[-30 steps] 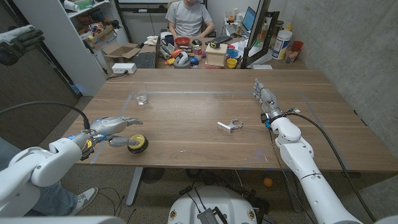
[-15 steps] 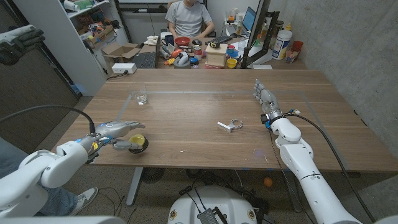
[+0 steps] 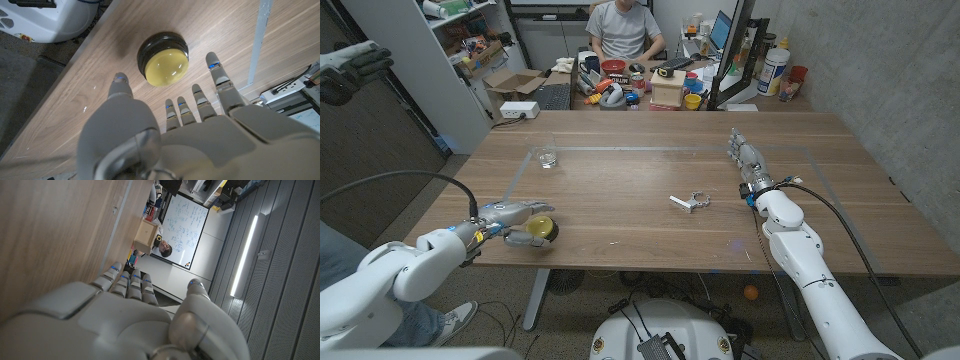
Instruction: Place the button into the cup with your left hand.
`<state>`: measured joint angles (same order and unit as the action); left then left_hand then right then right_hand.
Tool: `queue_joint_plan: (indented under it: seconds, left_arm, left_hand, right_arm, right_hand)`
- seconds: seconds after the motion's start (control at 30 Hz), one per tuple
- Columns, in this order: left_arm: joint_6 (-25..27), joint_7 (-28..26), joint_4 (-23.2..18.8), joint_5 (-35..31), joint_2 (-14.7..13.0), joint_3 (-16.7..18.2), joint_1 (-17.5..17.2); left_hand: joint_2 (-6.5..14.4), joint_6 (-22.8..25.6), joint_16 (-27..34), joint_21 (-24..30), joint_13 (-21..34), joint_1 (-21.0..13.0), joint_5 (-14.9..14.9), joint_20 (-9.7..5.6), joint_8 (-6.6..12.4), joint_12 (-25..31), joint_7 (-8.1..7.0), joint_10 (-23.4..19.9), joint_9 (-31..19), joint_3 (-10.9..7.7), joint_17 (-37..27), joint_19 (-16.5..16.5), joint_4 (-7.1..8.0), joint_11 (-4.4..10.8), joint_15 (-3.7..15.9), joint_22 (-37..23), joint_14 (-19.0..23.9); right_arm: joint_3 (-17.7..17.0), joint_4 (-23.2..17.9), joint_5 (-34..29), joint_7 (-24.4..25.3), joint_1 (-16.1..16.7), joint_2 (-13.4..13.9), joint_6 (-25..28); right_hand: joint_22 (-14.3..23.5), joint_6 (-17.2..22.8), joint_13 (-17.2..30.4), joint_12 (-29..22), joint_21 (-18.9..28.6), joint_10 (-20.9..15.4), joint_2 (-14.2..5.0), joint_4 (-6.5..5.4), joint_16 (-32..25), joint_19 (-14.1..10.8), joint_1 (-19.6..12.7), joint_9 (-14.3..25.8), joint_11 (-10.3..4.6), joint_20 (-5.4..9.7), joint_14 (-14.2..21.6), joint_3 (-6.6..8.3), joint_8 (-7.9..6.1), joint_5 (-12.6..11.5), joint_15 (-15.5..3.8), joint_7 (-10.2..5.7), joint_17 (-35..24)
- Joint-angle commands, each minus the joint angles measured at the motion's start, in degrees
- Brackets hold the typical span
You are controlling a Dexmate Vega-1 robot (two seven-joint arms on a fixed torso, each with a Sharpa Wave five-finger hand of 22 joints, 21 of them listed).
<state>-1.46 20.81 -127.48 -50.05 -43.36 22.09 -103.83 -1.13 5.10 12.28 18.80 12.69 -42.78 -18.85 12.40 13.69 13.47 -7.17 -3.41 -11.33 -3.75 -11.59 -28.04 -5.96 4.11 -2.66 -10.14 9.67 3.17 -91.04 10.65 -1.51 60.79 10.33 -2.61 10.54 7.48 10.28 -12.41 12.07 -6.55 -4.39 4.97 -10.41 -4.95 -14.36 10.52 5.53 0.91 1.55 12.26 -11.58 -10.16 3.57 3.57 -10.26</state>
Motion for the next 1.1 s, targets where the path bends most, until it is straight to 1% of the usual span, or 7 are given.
queue_joint_plan:
  seconds: [0.03, 0.3, 0.47, 0.7, 1.0, 1.1]
  left_arm:
    - [1.80, 0.57, -0.06, 1.74, -1.19, -1.00, -0.68]
    - [1.20, -1.43, 1.05, 3.73, -1.22, -1.37, -0.55]
    - [1.46, -2.70, 1.63, 5.08, -1.17, -1.28, 0.49]
    - [2.98, -1.97, 1.73, 6.24, -2.09, -1.73, 1.95]
    - [5.17, -0.20, 1.72, 6.29, -3.96, -3.36, 2.76]
    - [6.00, 0.21, 1.46, 5.68, -4.54, -3.56, 2.54]
  left_hand:
    - [-0.45, -0.54, -0.17, -0.36, 0.24, -0.12, -0.22, 0.06, -0.18, -0.32, -0.16, 0.50, -0.32, 0.46, -0.32, -0.45, -0.09, 0.19, 0.02, -0.16, -0.03]
    - [-0.48, 0.00, 0.05, -0.59, 0.37, -0.17, -0.37, 0.03, -0.05, 0.06, 0.01, -0.36, -0.38, 0.59, -0.37, -0.71, -0.06, 0.17, 0.19, -0.18, 0.60]
    - [-0.30, 0.59, 0.33, -0.70, 0.49, -0.24, -0.52, 0.00, 0.12, 0.47, 0.24, -1.34, -0.43, 0.61, -0.41, -1.17, 0.03, 0.45, 0.32, -0.21, 1.45]
    - [-0.09, 0.91, 0.36, -0.78, 0.57, -0.32, -0.62, -0.01, 0.19, 0.51, 0.40, -1.46, -0.46, 0.60, -0.45, -1.53, 0.09, 0.36, 0.35, -0.22, 1.64]
    - [0.07, 0.82, 0.26, -0.89, 0.65, -0.52, -0.73, -0.02, 0.09, 0.33, 0.47, -1.01, -0.48, 0.56, -0.47, -1.83, 0.08, 0.42, 0.33, -0.23, 1.52]
    - [0.11, 0.71, 0.23, -0.95, 0.68, -0.62, -0.77, -0.02, 0.03, 0.24, 0.42, -0.78, -0.49, 0.54, -0.48, -1.92, 0.06, 0.18, 0.20, -0.23, 1.50]
  right_arm:
    - [0.17, 0.81, 0.20, -0.61, -0.44, -0.10, -0.58]
    - [-0.13, 0.90, 0.27, -0.83, 0.10, 0.26, 0.01]
    - [-0.51, 0.85, 0.47, -0.93, 0.43, 0.40, 0.59]
    - [-0.80, 0.92, 0.51, -1.13, 0.44, 0.49, 0.83]
    - [-0.95, 1.23, 0.55, -1.16, -0.15, 0.22, 0.98]
    - [-0.92, 1.36, 0.53, -1.27, -0.53, 0.16, 0.83]
  right_hand:
    - [0.08, 0.21, 0.06, 0.10, -0.11, -0.24, 0.17, 0.08, -0.34, -0.44, 0.38, 0.27, -0.13, -0.18, 0.33, -0.16, 0.32, -0.25, 0.04, -0.37, -0.16]
    - [0.08, 0.23, 0.06, 0.12, -0.12, -0.29, 0.19, 0.10, -0.32, -0.46, 0.39, 0.27, -0.10, -0.22, 0.34, -0.19, 0.33, -0.25, 0.12, -0.36, -0.16]
    - [0.09, 0.28, 0.06, 0.11, -0.14, -0.40, 0.24, 0.10, -0.34, -0.46, 0.45, 0.27, -0.11, -0.24, 0.39, -0.24, 0.32, -0.25, 0.05, -0.40, -0.17]
    - [0.09, 0.37, 0.07, 0.16, -0.17, -0.39, 0.24, 0.10, -0.32, -0.43, 0.50, 0.28, -0.16, -0.36, 0.41, -0.27, 0.30, -0.25, 0.12, -0.42, -0.18]
    - [0.10, 0.40, 0.07, 0.18, -0.19, -0.42, 0.24, 0.09, -0.33, -0.43, 0.56, 0.28, -0.05, -0.37, 0.44, -0.30, 0.30, -0.25, 0.15, -0.44, -0.19]
    - [0.10, 0.38, 0.07, 0.20, -0.21, -0.42, 0.23, 0.10, -0.31, -0.42, 0.55, 0.28, -0.05, -0.35, 0.41, -0.30, 0.32, -0.26, 0.16, -0.45, -0.19]
